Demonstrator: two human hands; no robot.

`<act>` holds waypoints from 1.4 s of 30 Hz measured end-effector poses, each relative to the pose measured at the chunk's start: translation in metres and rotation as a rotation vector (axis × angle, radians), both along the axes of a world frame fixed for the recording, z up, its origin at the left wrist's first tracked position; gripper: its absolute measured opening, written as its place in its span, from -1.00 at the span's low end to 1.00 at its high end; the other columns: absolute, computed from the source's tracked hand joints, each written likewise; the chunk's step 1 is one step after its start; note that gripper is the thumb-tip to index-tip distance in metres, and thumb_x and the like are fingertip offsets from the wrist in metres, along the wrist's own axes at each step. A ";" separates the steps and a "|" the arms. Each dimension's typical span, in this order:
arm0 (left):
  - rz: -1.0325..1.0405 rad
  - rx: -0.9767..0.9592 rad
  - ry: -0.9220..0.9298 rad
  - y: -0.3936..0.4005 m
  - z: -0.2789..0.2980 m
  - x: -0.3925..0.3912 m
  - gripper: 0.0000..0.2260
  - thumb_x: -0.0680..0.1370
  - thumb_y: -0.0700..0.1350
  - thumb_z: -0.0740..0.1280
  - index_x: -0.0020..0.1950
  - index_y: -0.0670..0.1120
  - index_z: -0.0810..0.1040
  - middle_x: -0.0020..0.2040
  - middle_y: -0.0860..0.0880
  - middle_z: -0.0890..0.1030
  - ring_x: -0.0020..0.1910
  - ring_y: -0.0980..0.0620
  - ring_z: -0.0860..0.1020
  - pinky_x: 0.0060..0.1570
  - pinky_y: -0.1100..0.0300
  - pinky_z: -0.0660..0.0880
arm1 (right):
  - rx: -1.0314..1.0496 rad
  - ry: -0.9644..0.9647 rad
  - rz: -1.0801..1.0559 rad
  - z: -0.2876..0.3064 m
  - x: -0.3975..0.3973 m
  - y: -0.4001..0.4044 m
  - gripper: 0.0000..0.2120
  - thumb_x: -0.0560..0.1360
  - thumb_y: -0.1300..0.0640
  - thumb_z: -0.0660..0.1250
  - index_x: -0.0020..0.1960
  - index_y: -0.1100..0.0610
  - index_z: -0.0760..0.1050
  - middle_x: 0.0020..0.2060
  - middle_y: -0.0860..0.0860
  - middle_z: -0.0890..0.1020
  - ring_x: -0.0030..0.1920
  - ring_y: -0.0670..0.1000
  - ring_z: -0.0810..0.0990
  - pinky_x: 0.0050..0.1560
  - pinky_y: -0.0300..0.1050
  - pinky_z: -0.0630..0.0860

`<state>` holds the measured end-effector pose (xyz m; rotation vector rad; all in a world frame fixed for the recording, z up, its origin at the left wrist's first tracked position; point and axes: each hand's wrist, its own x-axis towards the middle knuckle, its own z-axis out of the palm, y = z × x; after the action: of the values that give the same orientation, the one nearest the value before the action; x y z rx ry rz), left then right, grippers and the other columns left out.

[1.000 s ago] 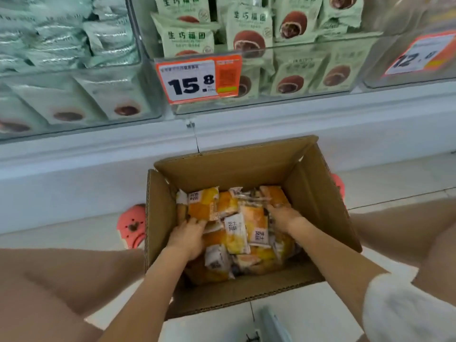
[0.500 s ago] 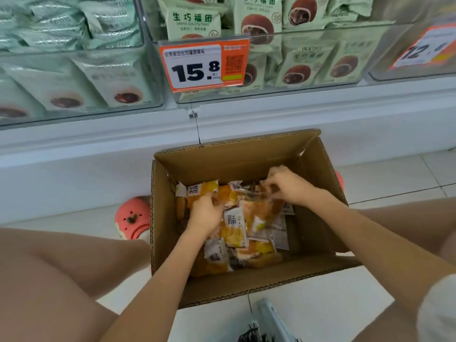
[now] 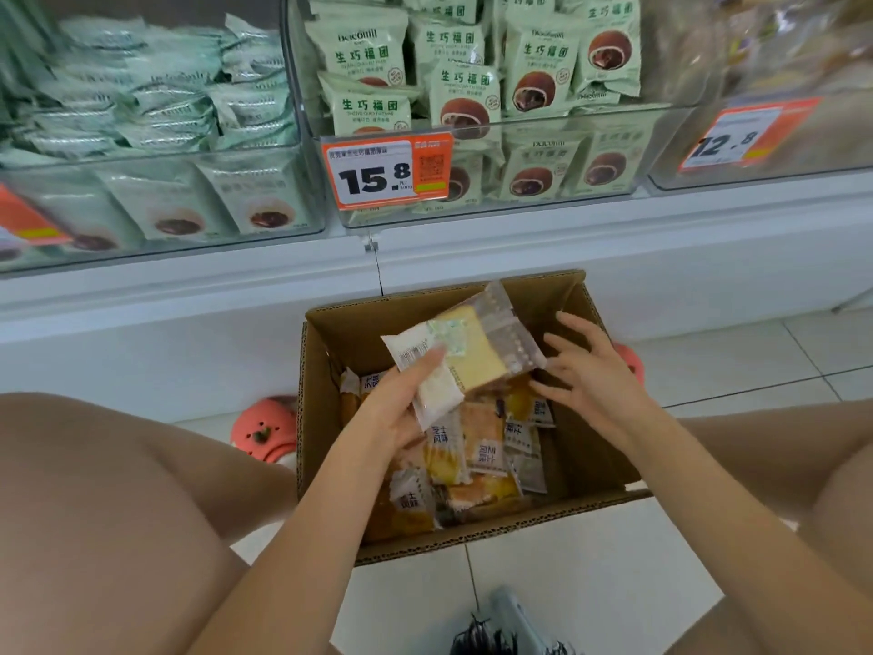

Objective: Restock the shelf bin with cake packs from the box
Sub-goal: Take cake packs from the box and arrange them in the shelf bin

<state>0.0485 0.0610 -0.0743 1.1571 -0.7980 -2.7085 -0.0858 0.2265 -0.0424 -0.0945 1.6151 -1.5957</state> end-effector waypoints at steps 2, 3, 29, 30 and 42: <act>-0.065 -0.069 0.048 0.003 0.011 0.002 -0.67 0.43 -0.18 0.38 0.19 -0.16 0.52 0.15 -0.19 0.62 0.05 -0.10 0.64 -0.01 -0.04 0.60 | -0.084 -0.227 0.002 0.006 0.011 0.000 -0.63 0.49 0.12 0.32 0.29 0.04 0.41 0.21 0.09 0.55 0.17 0.10 0.56 0.05 0.07 0.55; -0.130 -0.160 0.044 0.005 0.017 0.003 -0.65 0.42 -0.18 0.39 0.20 -0.16 0.52 0.15 -0.18 0.63 0.06 -0.09 0.64 -0.03 -0.01 0.61 | -0.083 -0.228 0.048 0.008 0.014 0.000 -0.64 0.47 0.03 0.32 0.25 0.05 0.45 0.15 0.08 0.60 0.14 0.10 0.60 0.03 0.06 0.56; -0.318 -0.532 -0.066 -0.003 0.051 0.018 -0.45 0.45 0.12 0.35 0.37 -0.08 0.37 0.17 -0.04 0.59 0.14 -0.08 0.59 0.09 -0.05 0.56 | -0.345 -0.225 0.023 0.013 0.008 0.003 -0.34 0.31 0.42 0.35 0.39 0.16 0.35 0.21 0.18 0.55 0.03 0.10 0.64 -0.11 -0.05 0.64; -0.311 -0.579 -0.091 -0.002 0.049 0.018 -0.42 0.38 0.07 0.43 0.36 -0.05 0.39 0.12 -0.03 0.63 0.09 -0.04 0.62 0.06 0.00 0.57 | -0.356 -0.225 0.036 0.011 0.007 0.004 -0.35 0.32 0.42 0.34 0.38 0.16 0.35 0.19 0.18 0.55 0.03 0.10 0.65 -0.11 -0.05 0.64; -0.445 -0.473 0.095 0.008 0.044 0.014 -0.69 0.47 -0.24 0.37 0.21 -0.16 0.50 0.04 -0.18 0.67 -0.05 -0.07 0.67 -0.19 0.13 0.63 | -0.365 -0.137 0.009 0.013 0.013 -0.006 -0.36 0.29 -0.17 0.50 0.20 0.21 0.48 0.04 0.20 0.56 0.01 0.17 0.54 0.10 0.09 0.52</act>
<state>0.0626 0.0685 -0.0308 0.8109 -1.7338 -2.6185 -0.0727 0.2206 -0.0297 -0.1804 1.2055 -1.8330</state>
